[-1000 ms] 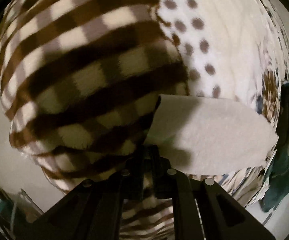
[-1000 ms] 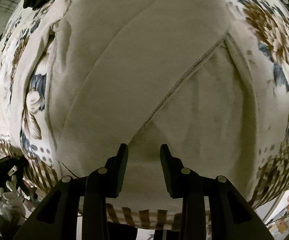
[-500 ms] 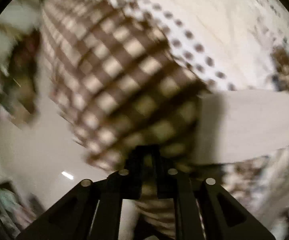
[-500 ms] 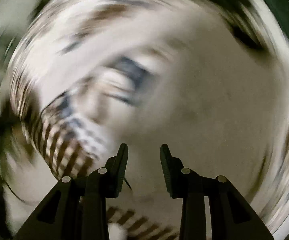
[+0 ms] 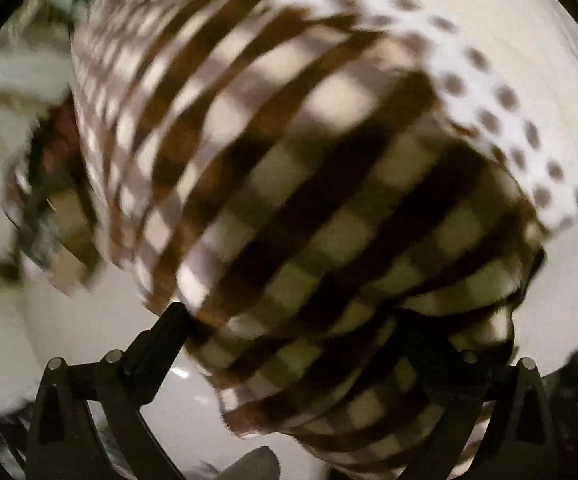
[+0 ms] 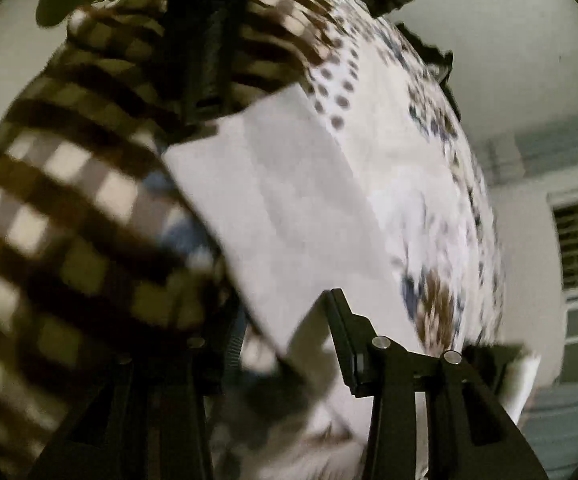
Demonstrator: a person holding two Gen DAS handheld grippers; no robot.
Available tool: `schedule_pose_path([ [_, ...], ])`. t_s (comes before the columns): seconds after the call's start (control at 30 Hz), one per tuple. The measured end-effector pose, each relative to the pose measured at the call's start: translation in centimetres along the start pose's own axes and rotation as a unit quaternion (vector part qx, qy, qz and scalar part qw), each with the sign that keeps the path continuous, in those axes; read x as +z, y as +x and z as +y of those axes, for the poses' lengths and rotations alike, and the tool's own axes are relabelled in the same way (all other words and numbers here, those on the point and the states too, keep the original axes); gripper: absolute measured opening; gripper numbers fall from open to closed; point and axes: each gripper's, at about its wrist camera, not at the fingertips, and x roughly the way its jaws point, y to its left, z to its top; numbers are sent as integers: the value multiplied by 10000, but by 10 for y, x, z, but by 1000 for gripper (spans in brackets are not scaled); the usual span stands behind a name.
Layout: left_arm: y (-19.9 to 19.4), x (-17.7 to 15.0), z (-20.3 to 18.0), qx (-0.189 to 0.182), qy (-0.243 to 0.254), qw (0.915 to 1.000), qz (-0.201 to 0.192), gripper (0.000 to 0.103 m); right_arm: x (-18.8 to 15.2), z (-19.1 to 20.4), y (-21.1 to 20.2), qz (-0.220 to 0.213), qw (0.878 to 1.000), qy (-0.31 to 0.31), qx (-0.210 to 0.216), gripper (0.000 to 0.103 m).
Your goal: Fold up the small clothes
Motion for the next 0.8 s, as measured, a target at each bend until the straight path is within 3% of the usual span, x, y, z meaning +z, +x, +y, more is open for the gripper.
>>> schedule_pose_path([
  [0.03, 7, 3, 16, -277, -196, 9993, 131, 103, 6, 1, 4, -124, 9999, 40, -25, 31],
  [0.07, 11, 2, 22, -446, -309, 9983, 213, 103, 6, -2, 4, -211, 9997, 124, -43, 11],
  [0.1, 15, 4, 31, -614, -414, 9968, 317, 103, 6, -6, 4, -231, 9993, 239, -142, 6],
  [0.17, 18, 8, 41, -682, -480, 9955, 447, 103, 5, -23, 2, -317, 9966, 704, -280, 5],
  [0.23, 14, 12, 38, -469, -390, 9967, 527, 103, 7, -43, 3, -214, 9914, 1243, -349, 5],
  [0.33, -13, 16, 17, 7, 49, 9997, 246, 102, -19, -91, -8, 153, 9670, 2509, -415, 5],
  [0.4, -34, 14, 2, -43, 304, 9995, -24, 103, -55, -126, -18, 564, 9307, 3598, -331, 5],
  [0.57, -94, -1, -70, -403, 1120, 9913, -554, 103, -183, -177, -59, 1637, 8026, 5725, -367, 5],
  [0.6, -103, -9, -90, -488, 1293, 9884, -638, 103, -213, -177, -71, 1857, 7739, 6037, -452, 5],
  [0.7, -128, -29, -151, -768, 1826, 9770, -788, 103, -287, -159, -106, 2403, 7028, 6668, -616, 5],
  [0.8, -143, -53, -209, -931, 2354, 9637, -842, 103, -344, -128, -135, 2817, 6529, 7003, -634, 5],
])
